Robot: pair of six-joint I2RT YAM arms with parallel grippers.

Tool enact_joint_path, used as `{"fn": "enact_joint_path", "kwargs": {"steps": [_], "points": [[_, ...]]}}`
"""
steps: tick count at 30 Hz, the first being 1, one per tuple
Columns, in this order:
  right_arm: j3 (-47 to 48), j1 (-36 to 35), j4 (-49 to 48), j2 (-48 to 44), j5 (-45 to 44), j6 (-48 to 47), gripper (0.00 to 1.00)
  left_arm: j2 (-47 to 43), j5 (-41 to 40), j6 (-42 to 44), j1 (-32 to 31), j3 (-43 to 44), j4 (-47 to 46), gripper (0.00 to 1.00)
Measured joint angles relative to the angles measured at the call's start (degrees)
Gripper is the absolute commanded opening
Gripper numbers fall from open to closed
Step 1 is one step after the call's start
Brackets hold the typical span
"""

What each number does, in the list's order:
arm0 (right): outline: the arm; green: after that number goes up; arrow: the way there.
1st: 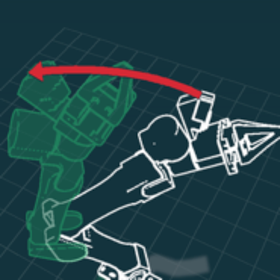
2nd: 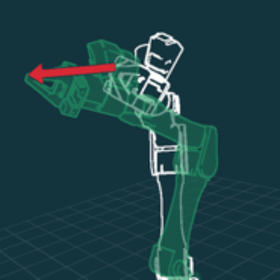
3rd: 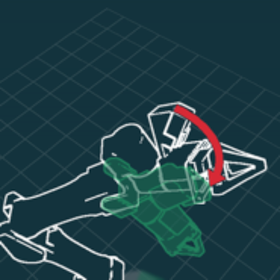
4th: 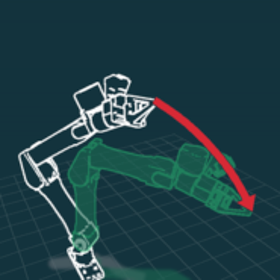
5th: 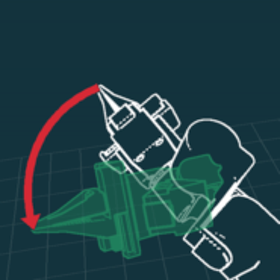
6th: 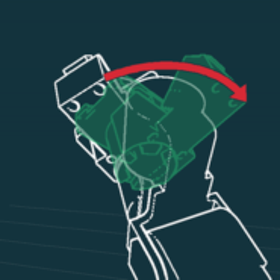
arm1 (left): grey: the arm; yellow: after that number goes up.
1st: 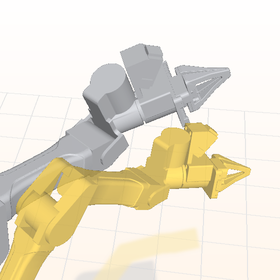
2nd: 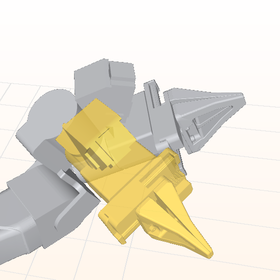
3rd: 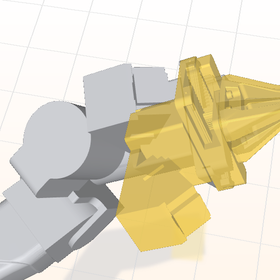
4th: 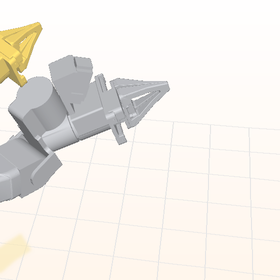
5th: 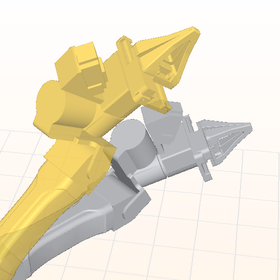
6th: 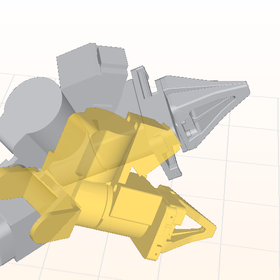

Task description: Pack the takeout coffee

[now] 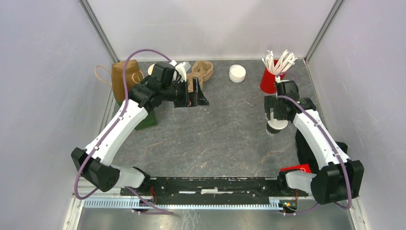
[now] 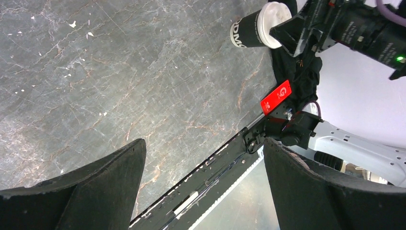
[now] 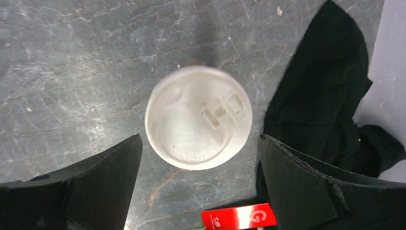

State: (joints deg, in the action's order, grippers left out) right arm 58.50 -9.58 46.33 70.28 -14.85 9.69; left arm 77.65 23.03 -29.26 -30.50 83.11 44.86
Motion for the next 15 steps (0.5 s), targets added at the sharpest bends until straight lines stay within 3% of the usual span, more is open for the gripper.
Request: {"fn": "enact_joint_path", "kwargs": {"steps": [8, 15], "points": [[8.9, 0.0, 3.3, -0.2, 4.2, -3.1, 0.98, 1.4, 0.0, -1.4, 0.0, 0.0, 0.0, 0.96], [5.8, -2.1, 3.8, -8.9, 22.8, -3.5, 0.98, 3.5, -0.9, -3.1, 0.0, 0.0, 0.0, 0.95]]}}
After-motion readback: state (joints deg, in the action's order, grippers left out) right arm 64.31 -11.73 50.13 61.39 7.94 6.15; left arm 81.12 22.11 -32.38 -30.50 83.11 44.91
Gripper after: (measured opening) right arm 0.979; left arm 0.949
